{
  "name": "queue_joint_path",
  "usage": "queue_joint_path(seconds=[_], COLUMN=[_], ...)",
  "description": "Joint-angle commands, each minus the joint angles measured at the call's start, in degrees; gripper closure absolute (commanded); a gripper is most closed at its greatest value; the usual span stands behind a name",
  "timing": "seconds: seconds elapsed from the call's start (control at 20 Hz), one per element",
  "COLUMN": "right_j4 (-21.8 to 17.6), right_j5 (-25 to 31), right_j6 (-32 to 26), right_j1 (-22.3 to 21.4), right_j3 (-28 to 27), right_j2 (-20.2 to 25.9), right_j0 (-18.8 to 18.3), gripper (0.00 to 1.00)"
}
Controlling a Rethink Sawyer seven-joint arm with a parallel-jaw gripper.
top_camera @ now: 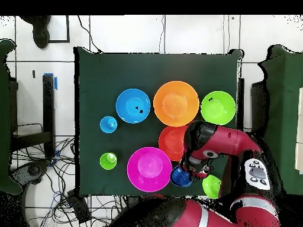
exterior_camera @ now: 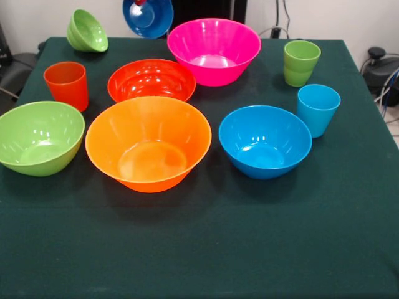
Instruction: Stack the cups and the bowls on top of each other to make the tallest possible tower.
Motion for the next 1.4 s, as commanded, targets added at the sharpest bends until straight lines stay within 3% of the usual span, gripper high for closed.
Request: queue_joint_path(seconds=[0.05, 0.25, 0.65, 1.15, 1.4], right_j4=[-0.42, -0.72, -0.96, 0.02, 1.57], right_j5=[-8.85, -5.79, 1.16, 3.06, 13.07], right_j6=[-4.15, -4.25, -3.28, -0.64, 1.51], right_j1=[-4.98, -3.3, 6.64, 11.0, 13.74], right_j3=[5.2, 1.63, -15.46, -22.7, -28.64], right_j2=[4.59, 5.63, 9.35, 8.98, 8.33], right_j0=[-3.13, -3.02, -1.25, 0.08, 1.32], gripper=[1.0, 1.0, 1.0, 1.0, 1.0])
